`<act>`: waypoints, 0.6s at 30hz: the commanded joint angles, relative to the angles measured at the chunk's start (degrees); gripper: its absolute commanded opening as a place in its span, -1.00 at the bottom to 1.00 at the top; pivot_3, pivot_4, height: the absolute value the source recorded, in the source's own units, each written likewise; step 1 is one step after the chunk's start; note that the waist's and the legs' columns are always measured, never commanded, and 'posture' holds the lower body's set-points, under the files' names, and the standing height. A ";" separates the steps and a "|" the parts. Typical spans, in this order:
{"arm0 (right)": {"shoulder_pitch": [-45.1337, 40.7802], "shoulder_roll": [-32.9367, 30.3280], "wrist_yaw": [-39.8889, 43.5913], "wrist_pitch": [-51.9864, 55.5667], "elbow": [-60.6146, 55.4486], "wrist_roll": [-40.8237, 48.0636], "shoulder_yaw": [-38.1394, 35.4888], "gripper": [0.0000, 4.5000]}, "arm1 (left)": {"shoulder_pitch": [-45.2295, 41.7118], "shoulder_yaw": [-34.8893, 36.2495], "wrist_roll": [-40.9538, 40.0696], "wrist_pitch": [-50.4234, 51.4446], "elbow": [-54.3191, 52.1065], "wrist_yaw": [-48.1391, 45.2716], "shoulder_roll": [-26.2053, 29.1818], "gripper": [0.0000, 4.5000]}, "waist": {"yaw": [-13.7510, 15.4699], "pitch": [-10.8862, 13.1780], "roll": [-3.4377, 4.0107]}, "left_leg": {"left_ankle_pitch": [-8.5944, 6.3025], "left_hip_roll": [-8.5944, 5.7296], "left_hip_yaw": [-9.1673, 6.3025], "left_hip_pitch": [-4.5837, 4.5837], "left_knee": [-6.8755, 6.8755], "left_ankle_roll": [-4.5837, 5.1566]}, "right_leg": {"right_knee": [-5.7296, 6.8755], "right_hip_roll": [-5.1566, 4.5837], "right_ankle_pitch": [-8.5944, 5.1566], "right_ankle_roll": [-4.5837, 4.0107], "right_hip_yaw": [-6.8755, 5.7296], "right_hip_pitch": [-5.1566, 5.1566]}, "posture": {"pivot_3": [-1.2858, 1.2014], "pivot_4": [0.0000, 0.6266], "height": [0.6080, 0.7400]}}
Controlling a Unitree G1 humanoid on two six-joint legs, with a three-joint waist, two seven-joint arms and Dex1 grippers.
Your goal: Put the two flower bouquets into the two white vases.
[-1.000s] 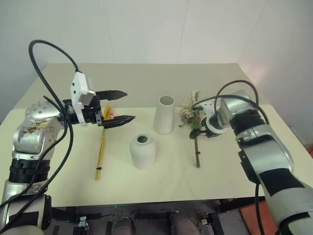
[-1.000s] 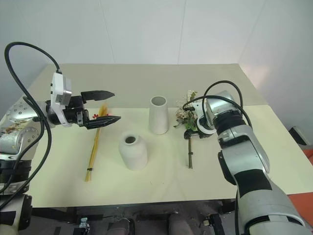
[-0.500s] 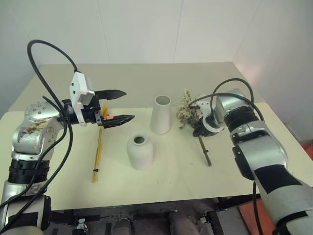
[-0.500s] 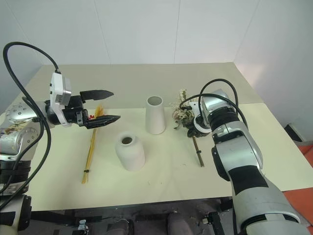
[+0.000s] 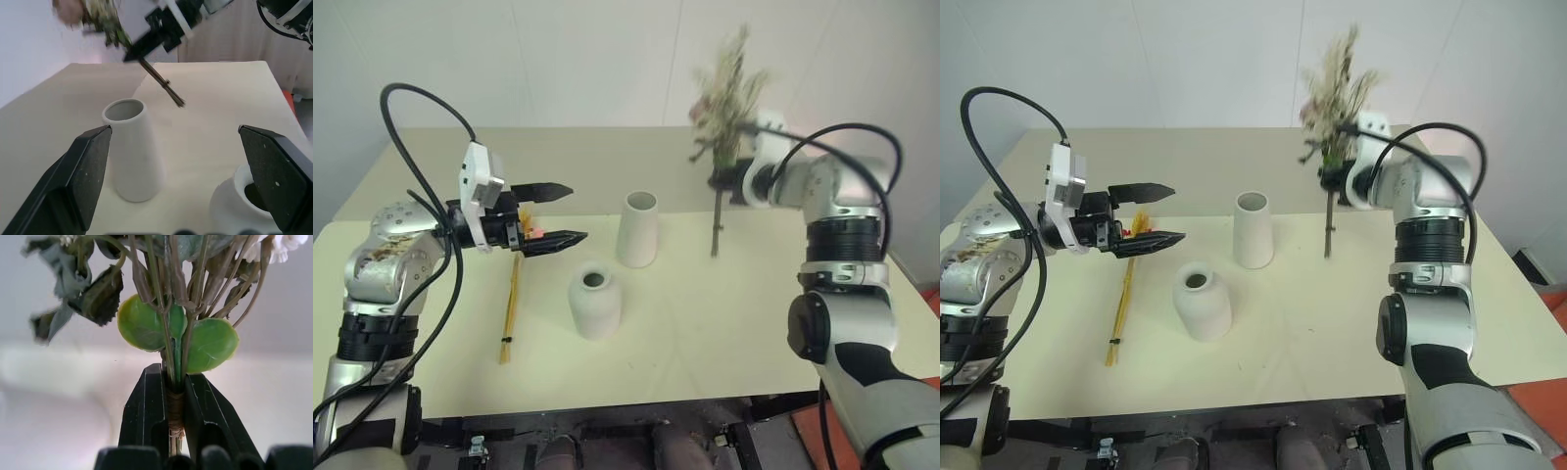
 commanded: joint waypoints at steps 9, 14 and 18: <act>3.05 10.11 -0.19 -23.57 -22.72 8.49 -0.31 -0.90 | -5.60 -0.89 0.93 5.87 1.57 -0.78 2.78 1.00 | -0.22 0.02 0.03 | 0.00 0.00 -0.02 -0.03 -0.04 0.00 | -0.01 -0.03 0.01 0.02 -0.01 0.00 | 0.03 -0.52 1.00; 3.95 10.63 -0.66 -22.48 -25.59 10.30 2.07 -0.90 | -4.43 0.19 0.92 6.71 -0.10 0.89 3.10 1.00 | -0.14 0.02 0.03 | 0.01 0.00 -0.02 0.01 -0.04 0.00 | 0.04 -0.02 0.02 0.00 -0.01 0.01 | 0.03 -0.52 1.00; 6.12 9.63 1.32 -20.78 -27.92 11.71 5.06 -0.90 | -2.79 1.86 0.35 7.53 -1.95 2.83 3.32 1.00 | -0.10 0.02 0.03 | 0.00 0.00 -0.02 -0.02 -0.04 0.00 | 0.01 -0.02 0.01 0.00 -0.01 -0.01 | 0.03 -0.52 1.00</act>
